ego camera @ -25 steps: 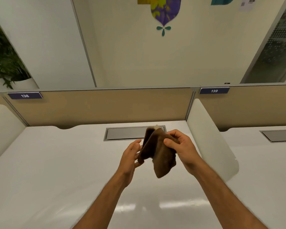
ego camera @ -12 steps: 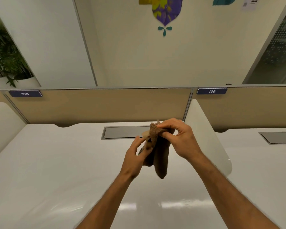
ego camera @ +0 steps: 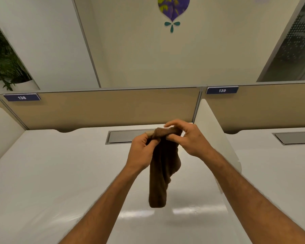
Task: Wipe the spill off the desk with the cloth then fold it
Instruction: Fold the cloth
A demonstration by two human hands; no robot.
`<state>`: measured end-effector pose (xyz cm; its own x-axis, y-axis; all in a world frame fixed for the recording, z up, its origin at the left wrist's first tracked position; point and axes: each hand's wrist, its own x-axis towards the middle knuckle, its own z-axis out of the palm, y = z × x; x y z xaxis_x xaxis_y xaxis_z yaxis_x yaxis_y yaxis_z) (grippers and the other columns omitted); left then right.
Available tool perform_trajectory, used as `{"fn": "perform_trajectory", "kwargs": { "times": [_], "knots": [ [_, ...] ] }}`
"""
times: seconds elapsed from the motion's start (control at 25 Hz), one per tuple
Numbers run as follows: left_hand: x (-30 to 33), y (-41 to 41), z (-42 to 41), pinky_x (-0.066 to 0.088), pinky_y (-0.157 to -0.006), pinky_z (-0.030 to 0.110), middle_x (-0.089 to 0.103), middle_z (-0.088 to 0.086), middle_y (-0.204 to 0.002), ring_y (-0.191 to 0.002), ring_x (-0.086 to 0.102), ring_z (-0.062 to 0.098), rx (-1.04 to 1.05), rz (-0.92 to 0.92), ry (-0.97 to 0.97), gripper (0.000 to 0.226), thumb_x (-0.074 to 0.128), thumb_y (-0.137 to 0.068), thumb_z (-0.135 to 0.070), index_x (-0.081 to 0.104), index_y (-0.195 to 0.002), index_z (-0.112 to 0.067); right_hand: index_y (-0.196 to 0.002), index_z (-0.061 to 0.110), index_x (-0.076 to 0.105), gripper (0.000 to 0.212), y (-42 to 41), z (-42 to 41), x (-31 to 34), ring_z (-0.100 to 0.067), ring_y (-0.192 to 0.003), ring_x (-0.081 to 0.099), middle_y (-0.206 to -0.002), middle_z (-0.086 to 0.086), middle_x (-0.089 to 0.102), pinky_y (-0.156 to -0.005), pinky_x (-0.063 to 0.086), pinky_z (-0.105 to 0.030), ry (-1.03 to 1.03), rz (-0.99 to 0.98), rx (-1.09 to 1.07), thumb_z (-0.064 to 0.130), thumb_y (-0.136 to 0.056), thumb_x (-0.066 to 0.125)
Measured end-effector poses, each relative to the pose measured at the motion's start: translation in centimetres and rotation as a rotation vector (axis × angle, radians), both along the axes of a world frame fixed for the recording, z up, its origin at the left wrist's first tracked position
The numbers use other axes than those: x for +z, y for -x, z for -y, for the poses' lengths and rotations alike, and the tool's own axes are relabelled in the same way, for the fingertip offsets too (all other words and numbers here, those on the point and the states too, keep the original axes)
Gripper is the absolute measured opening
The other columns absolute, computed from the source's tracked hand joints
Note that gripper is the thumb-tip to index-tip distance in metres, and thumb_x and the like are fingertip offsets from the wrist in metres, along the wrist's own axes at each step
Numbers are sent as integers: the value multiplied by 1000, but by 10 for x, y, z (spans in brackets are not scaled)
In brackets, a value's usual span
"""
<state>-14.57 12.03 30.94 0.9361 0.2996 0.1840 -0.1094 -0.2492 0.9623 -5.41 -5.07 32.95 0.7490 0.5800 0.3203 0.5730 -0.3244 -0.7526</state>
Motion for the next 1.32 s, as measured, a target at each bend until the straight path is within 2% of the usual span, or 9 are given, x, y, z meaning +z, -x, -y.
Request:
{"fn": "perform_trajectory", "kwargs": {
  "times": [0.08, 0.24, 0.44, 0.6, 0.84, 0.92, 1.04, 1.16, 1.32],
  "knots": [
    [2, -1, -5, 56, -77, 12, 78, -19, -92, -97, 74, 4, 6, -7, 65, 32, 61, -103, -13, 75, -96, -41, -133, 50, 51, 58, -1, 4, -13, -4, -108, 62, -110, 19, 66, -93, 51, -15, -142, -210, -33, 43, -82, 78],
    [1, 6, -15, 57, -76, 16, 80, -12, -95, -98, 75, 9, -21, -23, 181, 37, 61, -103, -13, 80, -93, -43, -154, 34, 34, 87, 19, -1, -67, -28, -140, 47, -158, -5, 43, -116, 38, -51, -419, -848, -131, 58, -81, 74],
    [-3, 15, -35, 62, -84, 26, 80, -7, -103, -103, 76, 17, 61, 34, 238, 30, 57, -104, -5, 77, -108, -28, -127, 22, 66, 55, 52, -24, -110, -24, -124, 61, -130, -1, 69, -106, 49, -43, -341, -1126, -18, 61, -89, 56],
    [-6, 30, -64, 63, -79, 30, 81, -2, -105, -101, 76, 19, 118, 37, 255, 36, 59, -103, -4, 81, -103, -33, -100, 33, 77, 13, 34, -30, -78, -20, -106, 69, -102, 8, 77, -91, 58, -34, -370, -807, -94, 37, -95, 66],
    [-25, 46, -109, 61, -88, 40, 79, 6, -104, -109, 71, 35, 226, -224, 81, 13, 67, -98, -16, 78, -106, -14, -112, 56, 69, 34, 19, -35, -28, 6, -105, 64, -111, 28, 71, -83, 52, -9, -222, -412, 84, 25, -101, 60],
    [-24, 47, -112, 51, -105, 42, 66, 5, -137, -132, 59, 29, 288, -340, -131, 45, 76, -93, -28, 63, -135, -17, -119, 53, 68, 36, 20, -41, -18, 7, -111, 62, -116, 31, 68, -88, 49, -7, -184, -368, 169, 23, -102, 58],
    [0, 42, -103, 30, -118, 30, 26, -23, -167, -151, 29, 5, 54, -171, -443, 95, 82, -87, -39, 23, -162, -42, -118, 47, 70, 34, 21, -51, -10, 4, -113, 61, -114, 30, 69, -92, 50, -12, -56, -257, 270, 21, -103, 55],
    [24, 24, -89, 44, -116, 37, 58, -23, -145, -136, 52, 3, -304, -166, -553, 64, 73, -87, -47, 50, -147, -46, -113, 40, 73, 27, 20, -55, -4, 0, -111, 63, -111, 25, 70, -96, 52, -22, -43, -207, 289, 21, -102, 57],
    [36, 10, -86, 56, -85, 29, 74, -10, -100, -95, 68, 3, -217, -165, -550, 19, 62, -100, -15, 74, -104, -30, -112, 42, 71, 24, 17, -45, -9, -3, -106, 66, -108, 26, 68, -89, 54, -16, -127, -207, 228, 24, -96, 66]
  ]
}}
